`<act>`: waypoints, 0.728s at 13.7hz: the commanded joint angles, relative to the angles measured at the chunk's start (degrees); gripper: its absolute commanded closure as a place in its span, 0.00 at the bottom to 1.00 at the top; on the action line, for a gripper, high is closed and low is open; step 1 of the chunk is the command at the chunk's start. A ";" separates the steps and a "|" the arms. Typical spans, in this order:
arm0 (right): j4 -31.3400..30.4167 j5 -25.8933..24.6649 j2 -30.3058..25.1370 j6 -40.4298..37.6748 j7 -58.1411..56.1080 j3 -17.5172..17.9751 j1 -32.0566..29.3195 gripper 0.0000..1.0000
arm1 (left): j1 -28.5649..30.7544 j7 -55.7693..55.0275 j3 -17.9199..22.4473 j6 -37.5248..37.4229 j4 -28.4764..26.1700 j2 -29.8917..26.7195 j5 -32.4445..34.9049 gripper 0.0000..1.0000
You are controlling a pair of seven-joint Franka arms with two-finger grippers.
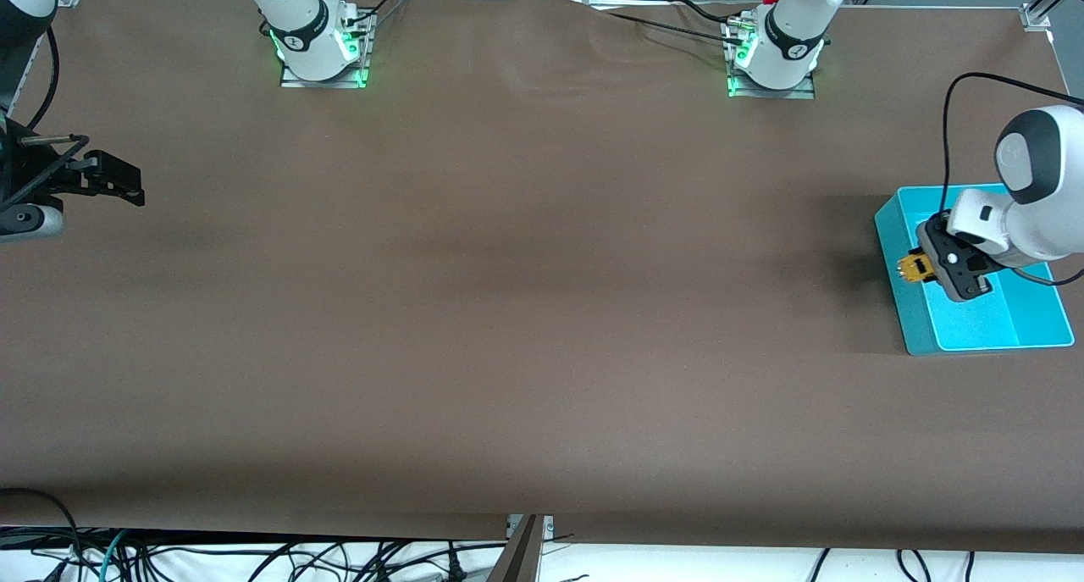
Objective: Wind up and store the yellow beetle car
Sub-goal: 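Lift the car with the left gripper and carry it over the tray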
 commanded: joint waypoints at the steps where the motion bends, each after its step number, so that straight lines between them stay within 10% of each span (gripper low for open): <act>1: -0.66 -0.49 -0.94 -0.25 0.73 0.01 -0.16 0.00 | 3.53 3.94 -0.56 0.43 -0.79 -0.23 1.16 1.00; 10: -0.66 -0.31 -0.94 -0.16 3.37 0.19 0.10 0.00 | 12.93 10.72 -0.56 2.63 -3.16 4.78 7.92 1.00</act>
